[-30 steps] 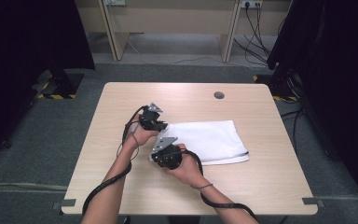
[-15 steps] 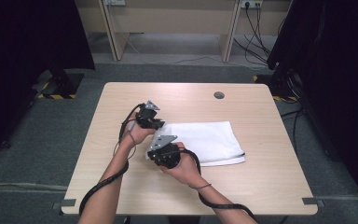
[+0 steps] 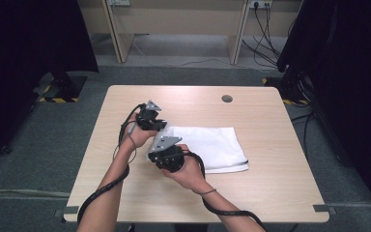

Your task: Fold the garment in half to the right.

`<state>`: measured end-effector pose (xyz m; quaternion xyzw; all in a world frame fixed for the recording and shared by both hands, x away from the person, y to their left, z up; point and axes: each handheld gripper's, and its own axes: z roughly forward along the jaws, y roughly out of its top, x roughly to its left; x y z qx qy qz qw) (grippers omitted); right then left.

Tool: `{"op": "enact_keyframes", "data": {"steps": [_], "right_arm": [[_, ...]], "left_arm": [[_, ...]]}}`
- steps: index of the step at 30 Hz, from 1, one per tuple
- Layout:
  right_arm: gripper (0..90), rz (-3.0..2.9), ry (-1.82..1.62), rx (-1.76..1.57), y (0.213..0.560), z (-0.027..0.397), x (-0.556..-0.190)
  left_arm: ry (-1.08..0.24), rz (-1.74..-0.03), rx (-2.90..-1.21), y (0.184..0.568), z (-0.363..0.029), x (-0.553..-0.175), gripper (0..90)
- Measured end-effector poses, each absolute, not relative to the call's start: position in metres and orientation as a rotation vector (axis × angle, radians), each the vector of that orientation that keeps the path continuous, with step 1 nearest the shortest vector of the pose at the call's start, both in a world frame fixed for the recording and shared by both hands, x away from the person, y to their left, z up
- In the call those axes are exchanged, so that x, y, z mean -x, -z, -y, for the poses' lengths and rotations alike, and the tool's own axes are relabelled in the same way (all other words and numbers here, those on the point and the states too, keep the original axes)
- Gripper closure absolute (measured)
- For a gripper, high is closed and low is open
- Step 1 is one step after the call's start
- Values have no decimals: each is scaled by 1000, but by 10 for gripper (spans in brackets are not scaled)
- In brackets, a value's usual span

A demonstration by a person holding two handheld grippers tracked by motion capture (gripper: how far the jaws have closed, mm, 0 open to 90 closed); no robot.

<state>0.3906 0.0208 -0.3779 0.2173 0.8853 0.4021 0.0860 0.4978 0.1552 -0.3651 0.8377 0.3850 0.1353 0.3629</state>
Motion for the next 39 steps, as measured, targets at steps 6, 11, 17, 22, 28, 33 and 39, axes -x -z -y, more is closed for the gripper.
{"op": "enact_keyframes", "data": {"steps": [6, 11, 17, 22, 28, 33, 39], "right_arm": [[822, -2641, -1199, -644, 376, -24, -391], [821, -2638, -1200, -635, 375, -27, -389], [822, -2636, -1199, -629, 371, -30, -389], [822, -2633, -1207, -628, 369, -32, -389], [822, -2628, -1215, -629, 366, -35, -389], [823, -2625, -1217, -624, 365, -36, -388], [822, -2618, -1227, -624, 361, -38, -388]], "left_arm": [[-354, -991, -2156, 363, -157, -497, 815], [-357, -992, -2155, 361, -158, -496, 814], [-365, -992, -2158, 359, -159, -495, 814], [-371, -986, -2157, 354, -160, -495, 814], [-381, -983, -2158, 351, -161, -495, 813], [-384, -982, -2161, 349, -162, -494, 813], [-389, -984, -2163, 346, -163, -494, 813]]}}
